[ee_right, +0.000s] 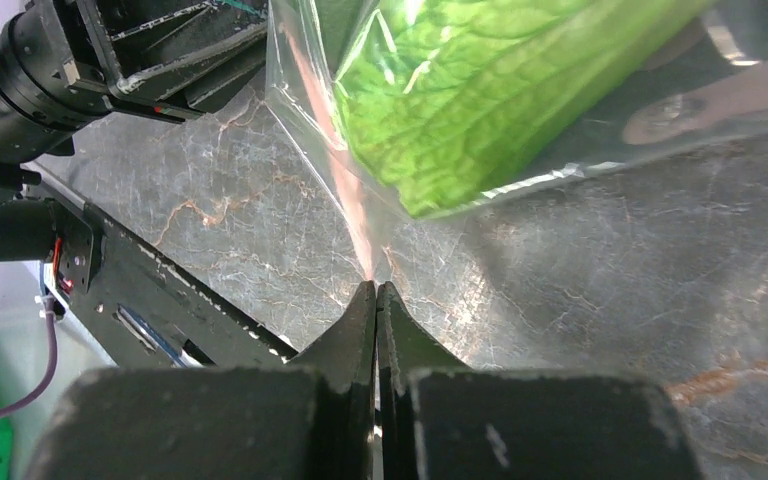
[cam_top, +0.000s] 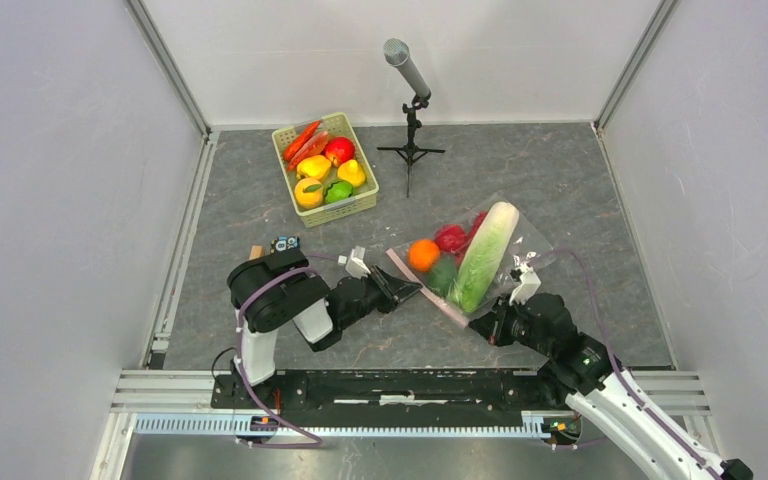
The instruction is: Open the zip-top bag and remove the fake food
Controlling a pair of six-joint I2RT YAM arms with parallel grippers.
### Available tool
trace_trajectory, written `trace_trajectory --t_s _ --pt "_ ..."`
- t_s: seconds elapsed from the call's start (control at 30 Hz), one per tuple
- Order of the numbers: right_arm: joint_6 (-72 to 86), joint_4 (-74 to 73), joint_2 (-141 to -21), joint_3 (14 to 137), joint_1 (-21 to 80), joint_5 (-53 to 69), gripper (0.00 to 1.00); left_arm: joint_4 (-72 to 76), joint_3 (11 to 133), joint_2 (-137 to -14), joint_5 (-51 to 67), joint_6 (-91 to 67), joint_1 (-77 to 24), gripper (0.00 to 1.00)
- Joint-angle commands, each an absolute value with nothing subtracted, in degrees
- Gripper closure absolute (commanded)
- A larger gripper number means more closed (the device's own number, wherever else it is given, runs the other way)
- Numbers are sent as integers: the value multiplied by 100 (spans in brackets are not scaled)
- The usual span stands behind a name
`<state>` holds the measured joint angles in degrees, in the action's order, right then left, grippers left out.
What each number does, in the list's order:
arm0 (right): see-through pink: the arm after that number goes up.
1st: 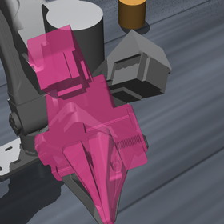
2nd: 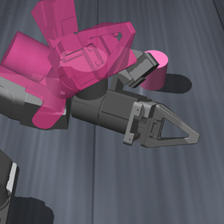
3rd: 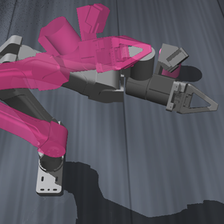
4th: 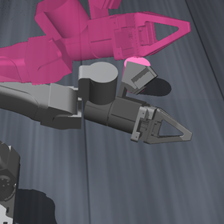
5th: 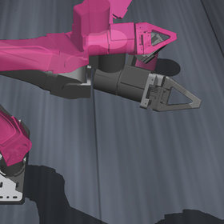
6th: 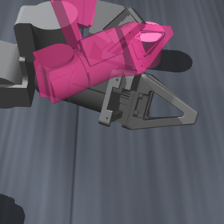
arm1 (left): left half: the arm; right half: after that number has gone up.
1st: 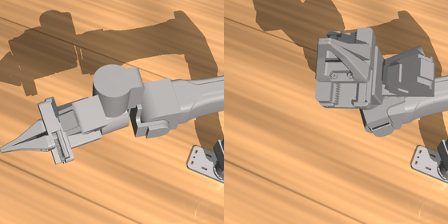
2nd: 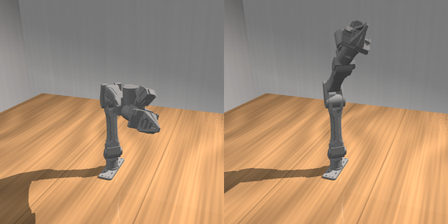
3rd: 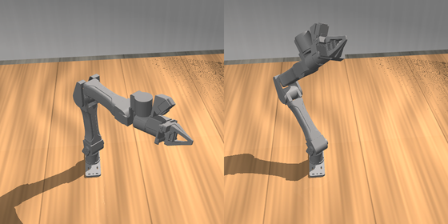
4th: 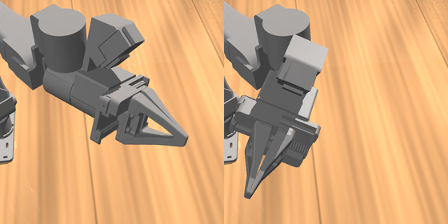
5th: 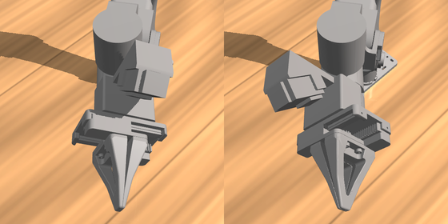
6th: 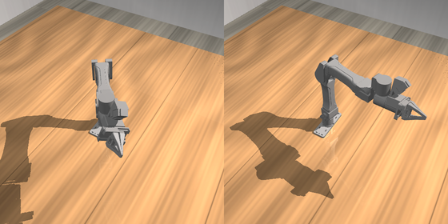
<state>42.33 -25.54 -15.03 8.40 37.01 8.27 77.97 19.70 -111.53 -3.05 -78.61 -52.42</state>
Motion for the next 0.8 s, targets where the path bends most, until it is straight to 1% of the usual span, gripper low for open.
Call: trace_trajectory --t_s 0.0,0.23,0.37,0.4,0.43,0.5,0.6,0.67,0.77 --pt "4145 -3014 -1272 1311 3718 376 100 7861 1729 -10920 -837 -7771 -4911 87" --pt "3958 -3335 -1271 1608 3718 233 100 7443 1503 -10622 -897 -7522 -4231 87" --pt "3698 -3117 -1470 1721 3718 384 100 7159 1626 -10433 -637 -7393 -4175 88" --pt "3592 -3029 -1606 1775 3713 452 98 7054 1687 -10396 -519 -7375 -4170 89" --pt "3480 -2951 -1740 1855 3718 492 93 7012 1719 -10353 -440 -7339 -4175 89" --pt "3184 -2710 -2063 1991 3718 594 77 6960 1750 -10266 -297 -7321 -4184 90" --pt "2583 -2443 -2670 2340 3718 661 56 6715 1782 -10053 -77 -7372 -4209 92" --pt "2137 -2457 -3121 2704 3726 660 47 6323 1844 -9842 -26 -7371 -4256 92" --pt "1570 -2557 -3679 3343 3814 577 38 5508 2051 -9351 131 -7217 -4390 94"
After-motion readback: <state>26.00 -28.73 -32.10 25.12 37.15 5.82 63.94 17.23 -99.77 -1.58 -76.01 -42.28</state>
